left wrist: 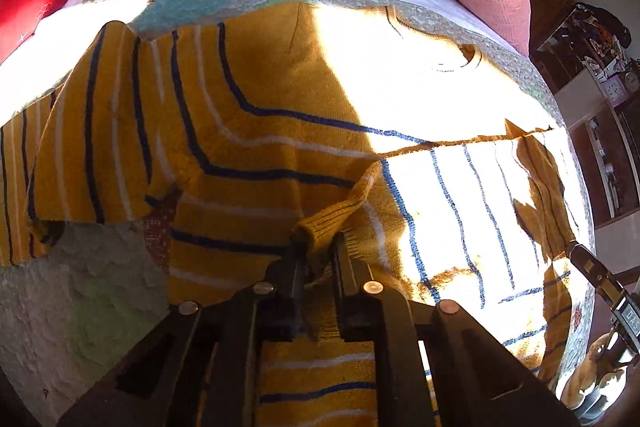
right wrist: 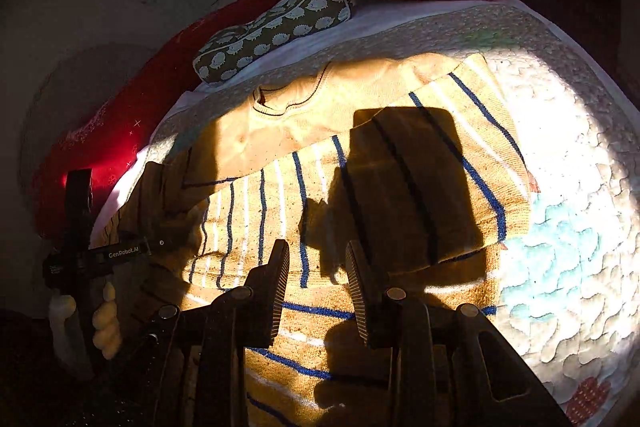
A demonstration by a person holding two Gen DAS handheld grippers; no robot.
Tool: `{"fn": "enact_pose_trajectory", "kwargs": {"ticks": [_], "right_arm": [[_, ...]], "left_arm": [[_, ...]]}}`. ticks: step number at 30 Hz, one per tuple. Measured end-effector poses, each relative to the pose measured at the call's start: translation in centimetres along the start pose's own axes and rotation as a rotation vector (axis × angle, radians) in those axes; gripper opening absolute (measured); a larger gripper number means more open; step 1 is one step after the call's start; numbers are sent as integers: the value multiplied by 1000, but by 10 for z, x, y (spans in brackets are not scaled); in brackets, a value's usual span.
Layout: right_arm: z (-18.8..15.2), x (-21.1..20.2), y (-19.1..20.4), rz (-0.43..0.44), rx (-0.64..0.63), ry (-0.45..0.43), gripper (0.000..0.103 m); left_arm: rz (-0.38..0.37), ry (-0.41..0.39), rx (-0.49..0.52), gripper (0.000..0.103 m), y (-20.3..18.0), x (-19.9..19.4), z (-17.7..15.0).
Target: Fold small clothes
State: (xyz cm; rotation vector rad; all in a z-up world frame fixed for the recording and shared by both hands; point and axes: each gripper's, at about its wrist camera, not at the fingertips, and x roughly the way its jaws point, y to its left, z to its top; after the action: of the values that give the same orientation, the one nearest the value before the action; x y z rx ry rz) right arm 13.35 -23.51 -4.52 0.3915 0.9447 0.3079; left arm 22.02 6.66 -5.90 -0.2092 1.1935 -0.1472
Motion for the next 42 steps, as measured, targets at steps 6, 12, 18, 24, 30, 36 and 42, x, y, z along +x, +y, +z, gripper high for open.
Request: {"fn": "enact_pose_trajectory", "kwargs": {"ticks": [6, 12, 18, 24, 30, 36, 42], "right_arm": [[11, 13, 11, 40, -8, 7, 32], [12, 29, 36, 27, -83, 36, 32], [25, 45, 3, -30, 10, 32, 32], [25, 26, -80, -69, 267, -54, 29], [29, -20, -56, -179, 186, -130, 32], [30, -6, 37, -90, -23, -57, 34], [2, 55, 164, 62, -289, 111, 42]], "left_arm": [[42, -87, -54, 7, 24, -30, 24], [123, -89, -65, 7, 44, -22, 43], [234, -76, -35, 8, 46, 3, 47], [236, -88, -28, 13, 50, -1, 43], [102, -144, -80, 19, 76, -48, 32], [167, -280, -204, 52, 161, -121, -8], [266, -296, -455, 63, 284, -144, -35]]}}
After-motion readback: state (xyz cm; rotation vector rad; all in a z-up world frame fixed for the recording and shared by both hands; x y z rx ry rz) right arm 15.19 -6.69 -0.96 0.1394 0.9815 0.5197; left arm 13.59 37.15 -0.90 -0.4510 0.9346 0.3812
